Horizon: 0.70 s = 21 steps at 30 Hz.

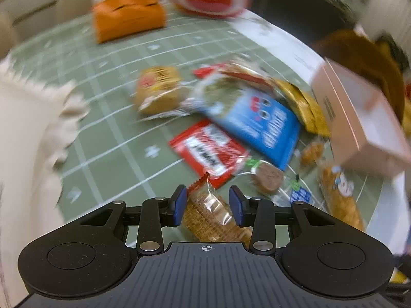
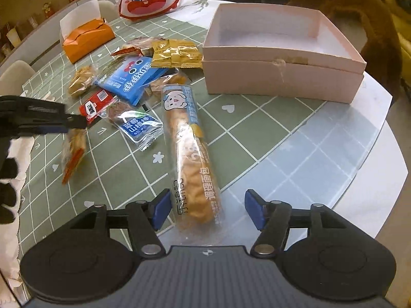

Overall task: Organize snacks
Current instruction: 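Grasp the wafer bar with the left tool while the right tool grasps the long bread stick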

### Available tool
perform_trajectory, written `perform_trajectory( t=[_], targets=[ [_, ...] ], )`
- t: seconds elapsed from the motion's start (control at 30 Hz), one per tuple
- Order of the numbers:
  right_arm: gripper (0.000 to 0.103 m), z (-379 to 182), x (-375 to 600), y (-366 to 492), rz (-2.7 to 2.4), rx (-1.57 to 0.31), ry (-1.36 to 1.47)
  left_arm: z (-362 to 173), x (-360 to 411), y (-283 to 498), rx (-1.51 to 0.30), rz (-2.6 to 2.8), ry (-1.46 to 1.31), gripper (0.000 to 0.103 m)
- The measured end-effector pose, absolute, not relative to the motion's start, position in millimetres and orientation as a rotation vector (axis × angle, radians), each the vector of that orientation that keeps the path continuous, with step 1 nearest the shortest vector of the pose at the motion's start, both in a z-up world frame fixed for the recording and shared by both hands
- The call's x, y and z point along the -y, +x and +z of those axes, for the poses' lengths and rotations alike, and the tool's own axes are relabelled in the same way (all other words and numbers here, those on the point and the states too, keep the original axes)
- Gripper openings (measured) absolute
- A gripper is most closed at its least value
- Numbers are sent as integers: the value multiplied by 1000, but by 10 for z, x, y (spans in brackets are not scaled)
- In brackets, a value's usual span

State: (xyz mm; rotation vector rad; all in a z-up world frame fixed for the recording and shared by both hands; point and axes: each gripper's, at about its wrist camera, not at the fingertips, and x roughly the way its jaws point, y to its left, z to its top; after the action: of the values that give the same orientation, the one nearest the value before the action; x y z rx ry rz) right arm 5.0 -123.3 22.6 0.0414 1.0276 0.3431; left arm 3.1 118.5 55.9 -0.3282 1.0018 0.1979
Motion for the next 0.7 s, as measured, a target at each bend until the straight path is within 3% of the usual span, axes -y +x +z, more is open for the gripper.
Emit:
perform_trajectory(
  t=[0.2, 0.5, 0.7],
  targets=[
    [68, 220, 1175, 23, 347, -1007, -9, 639, -1411, -176, -989, 257, -560, 42],
    [71, 187, 1094, -70, 356, -971, -84, 597, -1303, -126, -1020, 277, -515, 42],
    [75, 172, 1064, -107, 353, -961, -115, 589, -985, 74, -1054, 183, -325, 45]
  ],
)
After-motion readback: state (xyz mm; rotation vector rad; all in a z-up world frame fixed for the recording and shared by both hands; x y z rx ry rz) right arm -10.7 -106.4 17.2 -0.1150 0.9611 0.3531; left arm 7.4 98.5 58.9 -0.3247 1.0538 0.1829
